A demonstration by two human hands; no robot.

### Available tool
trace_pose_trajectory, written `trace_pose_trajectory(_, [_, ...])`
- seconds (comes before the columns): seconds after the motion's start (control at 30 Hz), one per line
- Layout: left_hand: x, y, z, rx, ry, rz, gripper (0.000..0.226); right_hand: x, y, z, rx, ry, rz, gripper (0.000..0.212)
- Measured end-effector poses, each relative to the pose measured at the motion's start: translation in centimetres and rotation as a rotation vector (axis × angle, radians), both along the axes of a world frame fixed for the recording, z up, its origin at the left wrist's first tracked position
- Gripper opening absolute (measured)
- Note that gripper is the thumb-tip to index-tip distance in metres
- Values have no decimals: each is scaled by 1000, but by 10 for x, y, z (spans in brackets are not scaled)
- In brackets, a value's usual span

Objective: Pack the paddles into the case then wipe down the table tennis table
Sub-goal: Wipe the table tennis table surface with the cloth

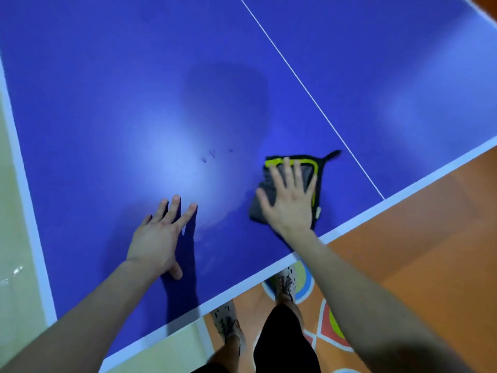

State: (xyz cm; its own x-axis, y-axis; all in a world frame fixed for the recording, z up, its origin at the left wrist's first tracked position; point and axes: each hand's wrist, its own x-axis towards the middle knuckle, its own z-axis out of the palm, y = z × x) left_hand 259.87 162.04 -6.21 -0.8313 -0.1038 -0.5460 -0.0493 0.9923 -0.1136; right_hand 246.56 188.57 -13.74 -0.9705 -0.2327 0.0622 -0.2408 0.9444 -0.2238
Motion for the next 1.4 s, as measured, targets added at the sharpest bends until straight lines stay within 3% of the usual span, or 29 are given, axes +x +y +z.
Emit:
trace_pose_trajectory(0.13, [-1,1,-6,-21,-29,8,179,82,-49,7,34,-116,582,72])
trace_pose_trajectory(0.23, [-2,1,-4,-28,-49,35,178,17,-17,-2,30,-36,759,78])
trace_pose_trajectory(0.33, [0,9,1,-57,-53,63,176,-112,36,-5,62,35,426,83])
trace_pose_trajectory(0.43, [1,19,-2,-102,-50,98,178,-220,87,-4,100,-59,172,90])
trace_pose_trajectory(0.5, [1,21,-3,-109,-62,144,179,-229,86,-3,88,-72,131,87])
trace_pose_trajectory(0.57, [-2,21,-3,-95,-88,191,177,-186,59,-2,79,-24,158,82])
trace_pose_trajectory(0.73, [-2,22,-4,-71,-149,234,178,-22,-14,1,65,-89,821,77])
trace_pose_trajectory(0.83, [-1,25,-8,-82,-151,267,179,-51,-9,-7,10,-54,1012,76])
trace_pose_trajectory(0.9, [-1,26,-7,-58,-166,270,178,-118,7,-13,12,-5,898,77])
trace_pose_trajectory(1.03, [-2,24,-7,-80,-180,274,174,-256,46,-9,47,-61,346,83])
trace_pose_trajectory(1.17, [-1,23,-3,-132,-210,255,173,-220,17,-5,16,-42,205,80])
trace_pose_trajectory(1.23, [-2,22,-1,-142,-224,230,174,-149,-7,-5,7,0,391,73])
trace_pose_trajectory(1.33, [-4,22,1,-132,-223,242,176,-39,-34,-2,-12,-59,833,71])
trace_pose_trajectory(1.4, [-4,23,0,-128,-220,249,177,-18,-34,-3,17,-81,1092,72])
